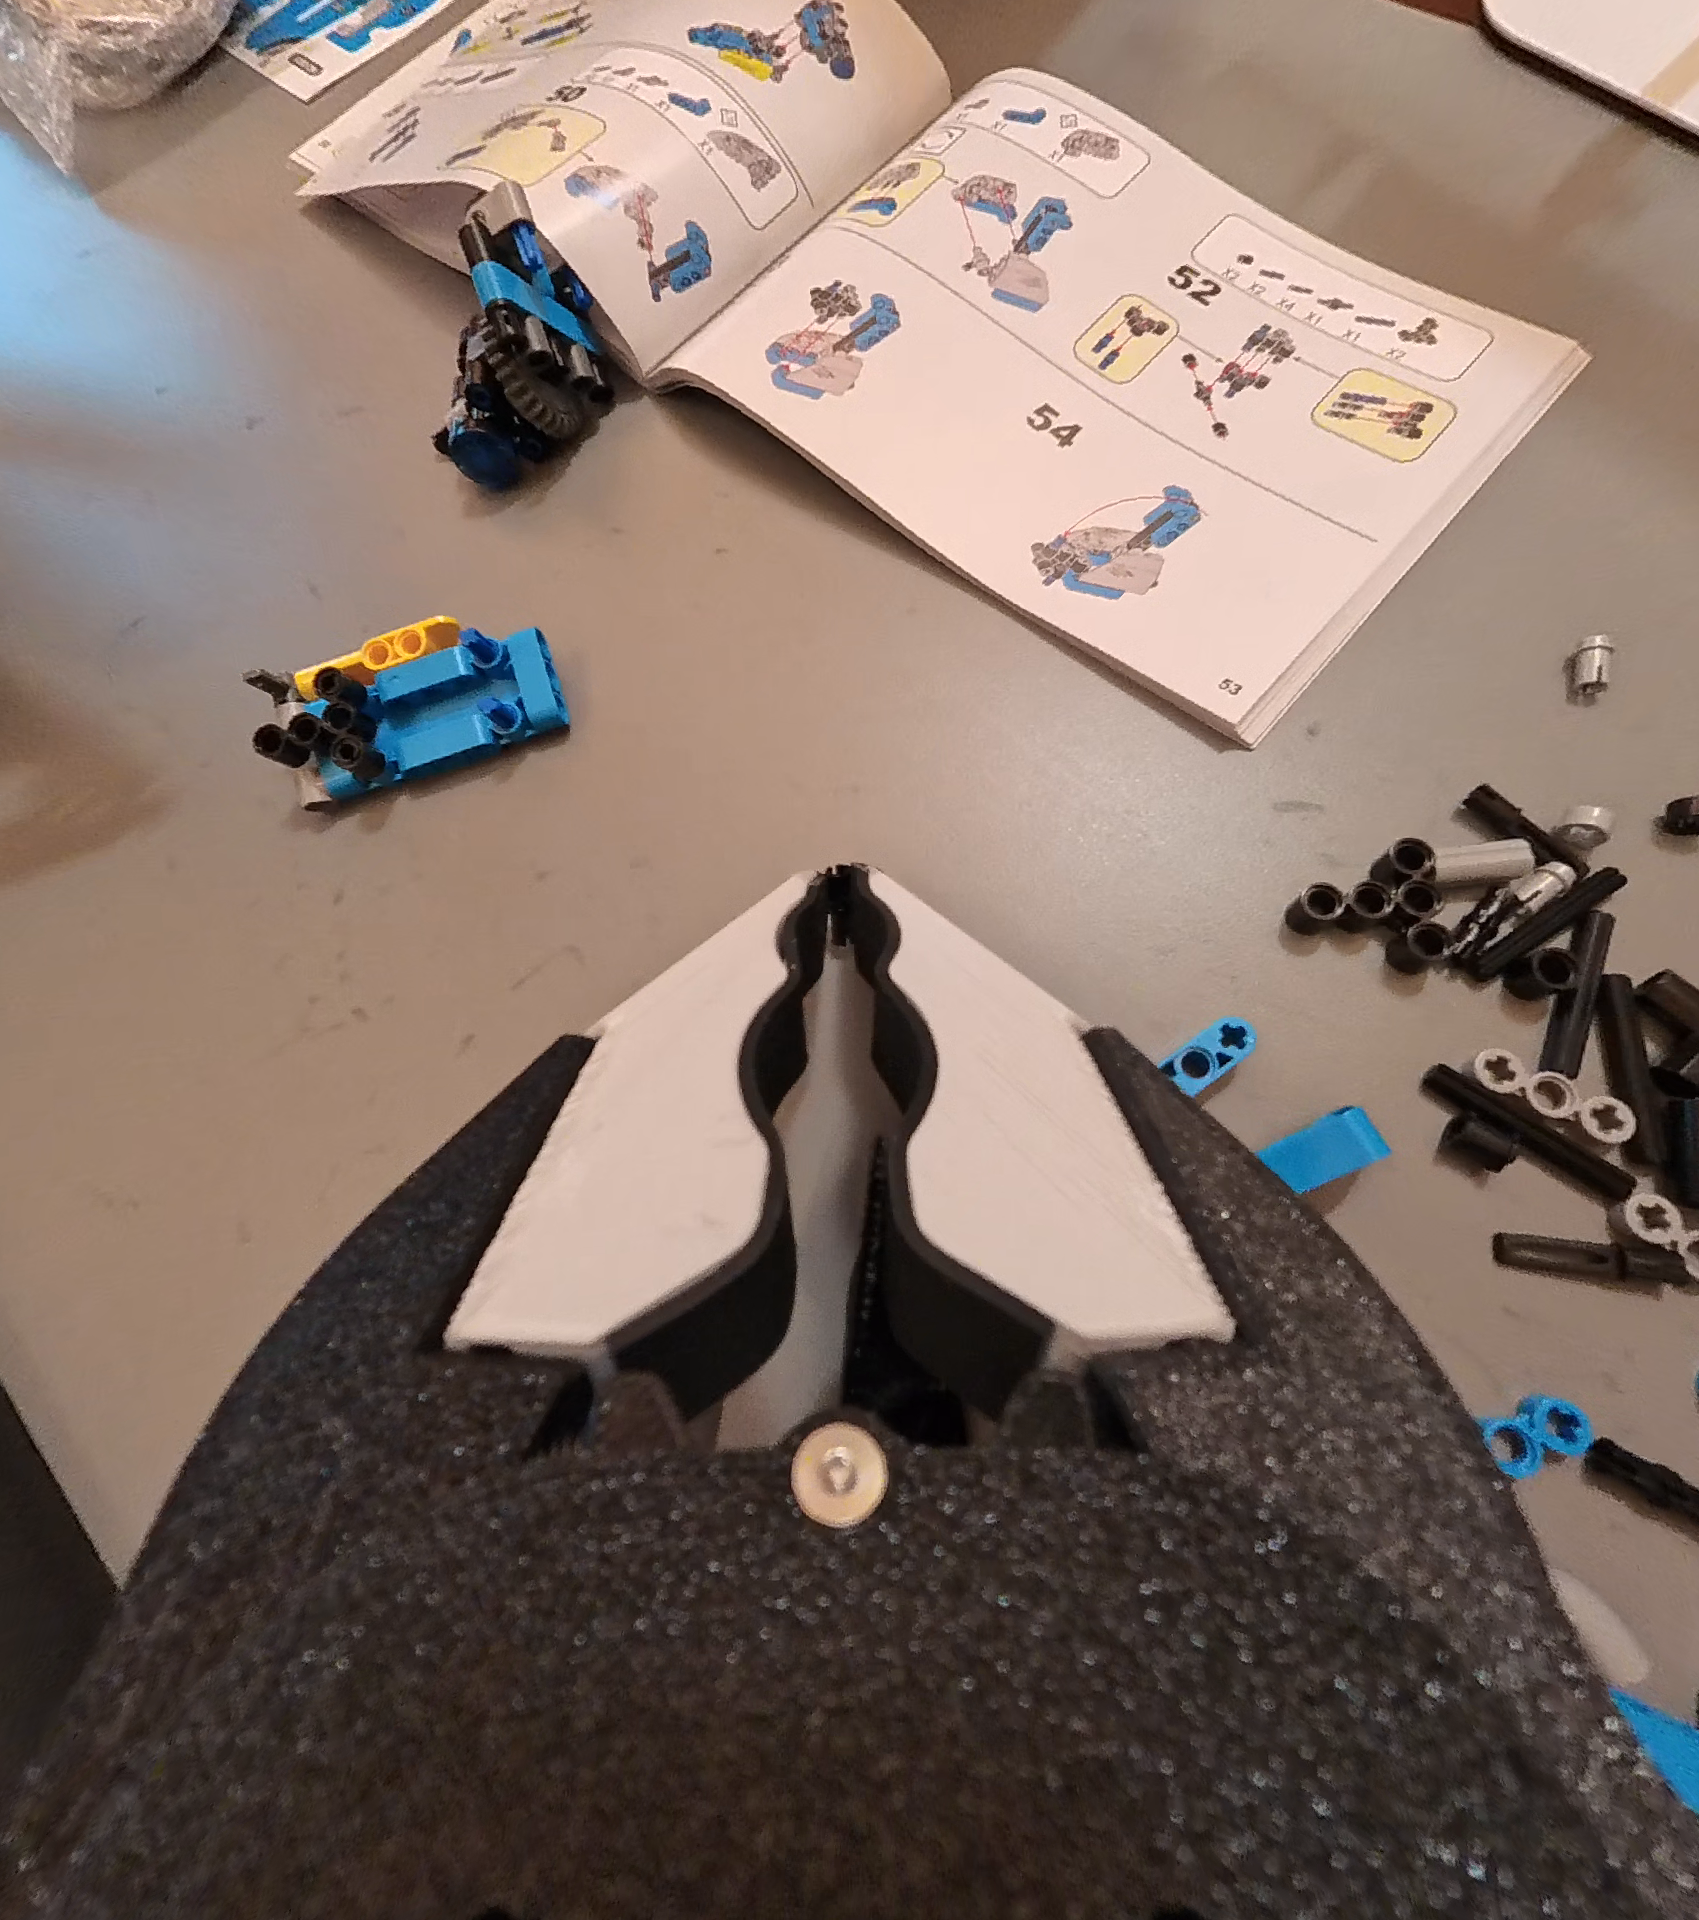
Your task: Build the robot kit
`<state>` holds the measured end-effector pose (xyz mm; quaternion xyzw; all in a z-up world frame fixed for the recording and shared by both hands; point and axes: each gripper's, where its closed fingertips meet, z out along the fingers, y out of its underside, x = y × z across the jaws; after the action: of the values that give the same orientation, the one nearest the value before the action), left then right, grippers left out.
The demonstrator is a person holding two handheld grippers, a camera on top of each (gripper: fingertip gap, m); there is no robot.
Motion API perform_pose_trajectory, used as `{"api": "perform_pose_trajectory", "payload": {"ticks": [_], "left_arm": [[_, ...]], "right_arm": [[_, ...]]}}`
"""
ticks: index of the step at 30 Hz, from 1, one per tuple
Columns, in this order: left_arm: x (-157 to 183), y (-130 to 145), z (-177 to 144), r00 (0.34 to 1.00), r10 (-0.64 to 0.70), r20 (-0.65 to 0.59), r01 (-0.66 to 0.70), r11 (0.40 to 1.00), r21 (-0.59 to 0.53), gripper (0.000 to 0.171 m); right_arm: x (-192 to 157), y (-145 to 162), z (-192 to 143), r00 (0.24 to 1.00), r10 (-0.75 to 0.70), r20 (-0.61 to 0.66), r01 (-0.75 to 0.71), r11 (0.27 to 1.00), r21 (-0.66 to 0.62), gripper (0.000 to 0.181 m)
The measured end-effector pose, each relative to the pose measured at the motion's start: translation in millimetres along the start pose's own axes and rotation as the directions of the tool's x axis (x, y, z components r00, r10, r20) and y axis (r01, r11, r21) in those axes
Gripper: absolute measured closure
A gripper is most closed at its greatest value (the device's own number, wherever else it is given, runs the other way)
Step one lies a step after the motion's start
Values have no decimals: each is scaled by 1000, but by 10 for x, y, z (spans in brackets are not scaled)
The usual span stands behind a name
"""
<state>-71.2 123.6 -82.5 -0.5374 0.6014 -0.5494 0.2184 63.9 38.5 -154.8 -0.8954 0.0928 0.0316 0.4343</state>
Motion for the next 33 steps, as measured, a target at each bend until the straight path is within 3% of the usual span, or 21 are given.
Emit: {"api": "perform_pose_trajectory", "payload": {"ticks": [5, 8, 11, 14, 19, 33], "left_arm": [[64, 58, 45, 1000, 8, -27, -9, 999, -33, 164], [202, 121, 121, 996, 51, -68, -56, 996, -69, 164], [323, 196, 207, 992, 86, -94, -97, 989, -112, 164], [332, 183, 210, 992, 78, -98, -88, 991, -104, 164], [355, 149, 185, 990, 56, -126, -66, 994, -84, 164], [290, 166, 172, 993, 45, -105, -55, 994, -93, 164]], "right_arm": [[-82, -53, -33, 998, 45, 55, -46, 998, 31, 177], [-461, -358, -134, 960, 104, 262, -148, 977, 153, 177], [-942, -763, -296, 860, 117, 497, -284, 919, 275, 177], [-1368, -925, -305, 774, 96, 626, -343, 894, 288, 177], [-1699, -880, -139, 774, 60, 631, -283, 924, 259, 177], [-1637, -838, -111, 794, 58, 605, -266, 929, 259, 178]]}}
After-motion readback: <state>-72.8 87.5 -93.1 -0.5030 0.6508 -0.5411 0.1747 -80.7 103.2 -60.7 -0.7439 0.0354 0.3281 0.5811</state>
